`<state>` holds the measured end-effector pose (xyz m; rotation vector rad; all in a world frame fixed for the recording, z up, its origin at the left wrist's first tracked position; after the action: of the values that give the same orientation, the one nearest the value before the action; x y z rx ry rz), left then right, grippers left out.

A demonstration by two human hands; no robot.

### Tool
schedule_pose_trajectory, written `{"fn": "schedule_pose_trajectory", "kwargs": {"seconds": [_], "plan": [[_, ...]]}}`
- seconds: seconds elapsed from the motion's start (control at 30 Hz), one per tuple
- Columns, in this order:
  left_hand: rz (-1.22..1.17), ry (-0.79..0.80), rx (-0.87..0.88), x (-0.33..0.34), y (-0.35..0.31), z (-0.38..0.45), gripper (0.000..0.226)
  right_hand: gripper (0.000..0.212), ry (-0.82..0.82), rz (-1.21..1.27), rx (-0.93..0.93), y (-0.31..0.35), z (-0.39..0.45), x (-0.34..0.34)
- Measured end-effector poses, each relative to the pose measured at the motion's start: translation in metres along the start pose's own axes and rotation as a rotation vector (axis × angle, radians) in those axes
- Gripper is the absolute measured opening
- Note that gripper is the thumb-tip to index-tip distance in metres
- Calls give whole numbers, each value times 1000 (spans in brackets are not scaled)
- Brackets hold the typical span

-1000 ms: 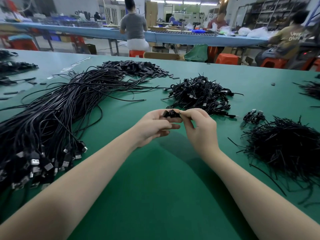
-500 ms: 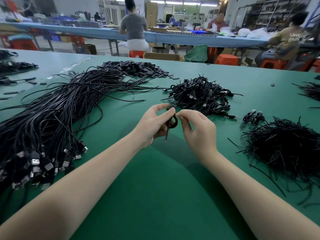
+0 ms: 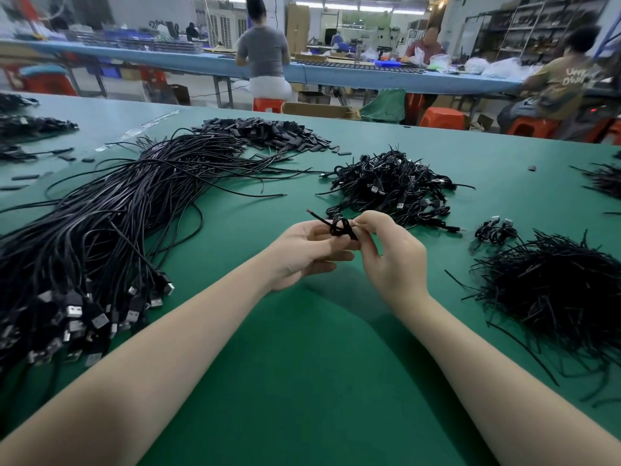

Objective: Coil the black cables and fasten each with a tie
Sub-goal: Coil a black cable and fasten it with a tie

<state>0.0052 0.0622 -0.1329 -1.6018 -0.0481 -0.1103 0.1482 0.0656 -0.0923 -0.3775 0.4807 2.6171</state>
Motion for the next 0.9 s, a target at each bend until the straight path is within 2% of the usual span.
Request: {"fn": "schedule_pose_trajectory", "kwargs": {"seconds": [0.07,0.13,0.2,0.3,0.37,0.43,0.5,0.57,0.63,0.7,0.77,0.83,0.9], "plan": [[95,-120,50,-2,-1,2,15,24,-12,3,-8,1,-1,0],[156,-214,86,-4,0,4,31,26,-19,14,-35,2,-1,2],[143,-213,102,-1,1,4,41,26,-38,22,-131,6,-2,2],[12,-158,10,-3,3,4,50,34,-78,-37,-336,18,-4,-1],[-1,-142,-24,-6,5,4,52,35,-51,-76,-407,23,-5,0],[46,-191,37,-9,3,4,57,33,48,-85,-289,21,-1,6],[241,-325,169,-16,-1,4,58,19,127,14,11,9,14,8],[448,-413,250,-23,-2,2,53,9,79,44,224,-10,34,4],[517,-413,258,-25,4,0,46,6,20,-51,366,-35,58,-2],[557,-414,265,-22,5,-2,38,20,78,-111,577,-63,76,-2],[602,-475,306,-25,-8,-3,29,50,350,-180,784,-79,72,13],[619,-639,353,-47,-38,-4,23,70,600,-302,786,-74,47,27],[774,-744,336,-84,-75,-8,29,74,684,-330,664,-61,14,38]]}}
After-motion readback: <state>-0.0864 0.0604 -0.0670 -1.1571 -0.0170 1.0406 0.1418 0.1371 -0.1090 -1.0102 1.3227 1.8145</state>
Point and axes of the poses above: each hand's wrist, its own z-axis towards the middle knuckle, its own x-axis out of the palm, y = z × x, the point moved 5 cm from there along z, towards the middle knuckle, and after that the axes turned 3 degrees about -y, right-handed, at the moved point
